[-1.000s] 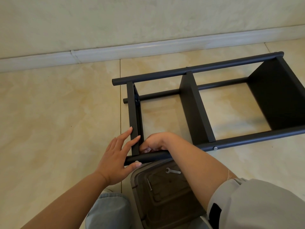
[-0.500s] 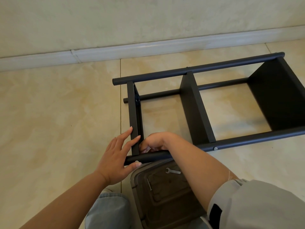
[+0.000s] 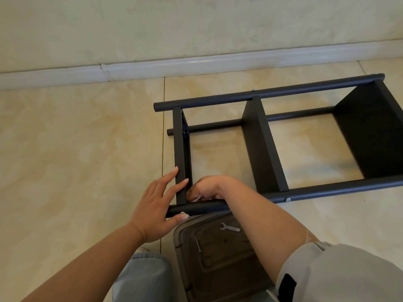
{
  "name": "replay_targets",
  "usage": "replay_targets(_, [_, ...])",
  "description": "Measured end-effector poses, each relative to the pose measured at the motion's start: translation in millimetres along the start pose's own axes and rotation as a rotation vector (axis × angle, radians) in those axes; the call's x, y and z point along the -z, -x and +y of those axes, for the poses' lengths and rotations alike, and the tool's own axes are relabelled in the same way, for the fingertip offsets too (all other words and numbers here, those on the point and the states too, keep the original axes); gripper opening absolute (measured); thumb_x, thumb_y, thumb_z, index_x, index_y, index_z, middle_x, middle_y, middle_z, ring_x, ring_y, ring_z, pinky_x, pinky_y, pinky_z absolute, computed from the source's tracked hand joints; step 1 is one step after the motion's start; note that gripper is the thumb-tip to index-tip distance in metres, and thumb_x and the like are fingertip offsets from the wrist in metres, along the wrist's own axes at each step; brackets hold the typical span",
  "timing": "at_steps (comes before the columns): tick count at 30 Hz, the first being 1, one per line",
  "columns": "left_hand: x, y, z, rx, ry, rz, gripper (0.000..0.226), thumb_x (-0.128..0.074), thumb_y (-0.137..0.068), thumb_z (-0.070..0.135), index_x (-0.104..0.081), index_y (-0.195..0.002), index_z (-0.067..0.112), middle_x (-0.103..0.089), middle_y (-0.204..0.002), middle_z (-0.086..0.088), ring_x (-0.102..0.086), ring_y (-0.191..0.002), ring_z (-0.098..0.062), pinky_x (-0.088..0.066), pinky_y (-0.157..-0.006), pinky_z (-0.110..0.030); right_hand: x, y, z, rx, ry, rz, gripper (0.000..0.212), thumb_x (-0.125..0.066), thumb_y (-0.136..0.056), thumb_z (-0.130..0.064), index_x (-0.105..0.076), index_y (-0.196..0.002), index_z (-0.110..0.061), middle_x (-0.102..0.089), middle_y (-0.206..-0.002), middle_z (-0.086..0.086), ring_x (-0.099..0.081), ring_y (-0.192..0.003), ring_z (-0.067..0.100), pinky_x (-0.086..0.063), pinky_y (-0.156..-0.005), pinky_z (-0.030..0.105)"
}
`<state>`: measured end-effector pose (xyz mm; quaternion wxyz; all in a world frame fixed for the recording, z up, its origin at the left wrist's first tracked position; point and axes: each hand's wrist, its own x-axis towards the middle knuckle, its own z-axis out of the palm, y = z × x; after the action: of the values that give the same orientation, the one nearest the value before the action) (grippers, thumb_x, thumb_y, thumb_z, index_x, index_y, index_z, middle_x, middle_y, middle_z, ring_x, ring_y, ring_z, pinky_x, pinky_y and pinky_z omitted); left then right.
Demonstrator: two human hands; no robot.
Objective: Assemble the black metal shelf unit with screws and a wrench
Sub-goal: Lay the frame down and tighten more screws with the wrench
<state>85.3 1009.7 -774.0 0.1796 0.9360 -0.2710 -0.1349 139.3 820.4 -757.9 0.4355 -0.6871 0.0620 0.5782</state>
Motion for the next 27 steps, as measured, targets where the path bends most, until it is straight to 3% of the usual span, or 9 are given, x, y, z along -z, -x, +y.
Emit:
replay_targets(3, [-0.5,-0.1,0.8,0.0,0.009,0.0,0.071,-0.03,-0.084,0.074,-0.011,-0.146,0.044,-0.004,-0.157,0.006,-0.021,-0.137,-0.02,-0.023,-0.107,-0.04,0.5,-0.8,-0.3,-0.017,0.044,0.007,0.036,-0.053,-0.093,-0.022,-0.059,-0.122,-0.002,-0.064,-0.112,0.017,-0.057,-0.09,0.017,-0.043,-0.088,0.032])
replay_targets(7, [-1.9,0.7,0.9,0.001,0.012,-0.004,0.072,-0.031,-0.083,0.075,-0.002,-0.144,0.051,0.0,-0.158,0.009,-0.02,-0.138,-0.019,-0.02,-0.108,-0.038,1.3,1.7,0.8,-0.007,0.029,0.005,0.027,-0.052,-0.093,-0.021,-0.061,-0.115,-0.006,-0.059,-0.082,0.002,-0.053,-0.071,0.012,-0.042,-0.067,0.024])
replay_targets(12, [-1.0,0.1,1.0,0.009,0.007,0.014,0.071,-0.029,-0.083,0.076,0.004,-0.142,0.055,0.004,-0.156,0.012,-0.018,-0.14,-0.018,-0.022,-0.112,-0.041,1.2,-5.1,1.4,0.022,0.077,0.042,0.018,-0.057,-0.089,-0.022,-0.066,-0.101,-0.013,-0.064,-0.094,0.004,-0.057,-0.086,0.017,-0.045,-0.088,0.034])
replay_targets(16, [-2.2,0.3,0.5,-0.003,0.003,0.036,0.069,-0.026,-0.084,0.077,0.002,-0.142,0.054,0.006,-0.156,0.015,-0.011,-0.14,-0.012,-0.021,-0.112,-0.044,2.5,-6.9,1.3,0.025,0.112,0.051,0.013,-0.055,-0.092,-0.024,-0.063,-0.081,-0.02,-0.058,-0.075,-0.002,-0.051,-0.065,0.01,-0.041,-0.065,0.024])
replay_targets(19, [-2.2,0.1,1.5,-0.004,-0.007,0.045,0.069,-0.027,-0.085,0.076,-0.002,-0.144,0.052,0.007,-0.156,0.017,-0.011,-0.139,-0.01,-0.019,-0.111,-0.044,2.5,-6.9,1.5,0.02,0.136,0.045,0.011,-0.055,-0.091,-0.025,-0.064,-0.086,-0.02,-0.057,-0.074,-0.002,-0.05,-0.063,0.01,-0.04,-0.064,0.023])
replay_targets(24, [-0.4,0.4,2.9,0.012,-0.004,0.028,0.068,-0.02,-0.08,0.082,0.005,-0.139,0.059,0.016,-0.153,0.024,-0.006,-0.14,-0.007,-0.01,-0.117,-0.038,3.0,-3.8,-0.6,0.036,0.168,0.038,0.019,-0.052,-0.093,-0.023,-0.058,-0.075,-0.023,-0.052,-0.066,-0.006,-0.044,-0.056,0.007,-0.034,-0.055,0.021])
replay_targets(27, [-0.5,1.1,2.5,0.015,-0.016,0.04,0.069,-0.022,-0.081,0.081,0.001,-0.141,0.057,0.012,-0.154,0.023,-0.011,-0.142,-0.009,-0.01,-0.117,-0.038,2.5,-2.5,-1.8,0.033,0.165,0.016,0.017,-0.052,-0.091,-0.022,-0.058,-0.076,-0.022,-0.051,-0.067,-0.007,-0.043,-0.058,0.006,-0.032,-0.055,0.021])
